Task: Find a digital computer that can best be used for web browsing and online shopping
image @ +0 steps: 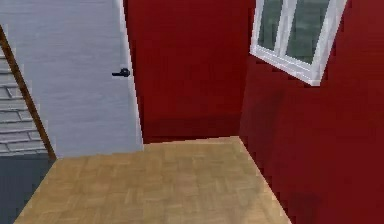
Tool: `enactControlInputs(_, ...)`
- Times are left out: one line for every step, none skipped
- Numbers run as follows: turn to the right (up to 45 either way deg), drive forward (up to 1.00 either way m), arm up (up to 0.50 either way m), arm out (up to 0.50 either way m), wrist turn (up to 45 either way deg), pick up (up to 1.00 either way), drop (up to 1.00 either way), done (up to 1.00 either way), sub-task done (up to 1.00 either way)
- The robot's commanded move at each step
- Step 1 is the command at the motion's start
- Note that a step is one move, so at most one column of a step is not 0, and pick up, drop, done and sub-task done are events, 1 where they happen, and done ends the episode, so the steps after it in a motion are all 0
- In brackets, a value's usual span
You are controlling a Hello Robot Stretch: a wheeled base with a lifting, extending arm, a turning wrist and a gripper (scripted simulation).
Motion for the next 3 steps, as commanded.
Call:
enactControlInputs(0.0,0.35,0.0,0.0,0.0,0.0,0.0,0.0,0.0)
enactControlInputs(-30.0,0.0,0.0,0.0,0.0,0.0,0.0,0.0,0.0)
enactControlInputs(0.0,0.35,0.0,0.0,0.0,0.0,0.0,0.0,0.0)
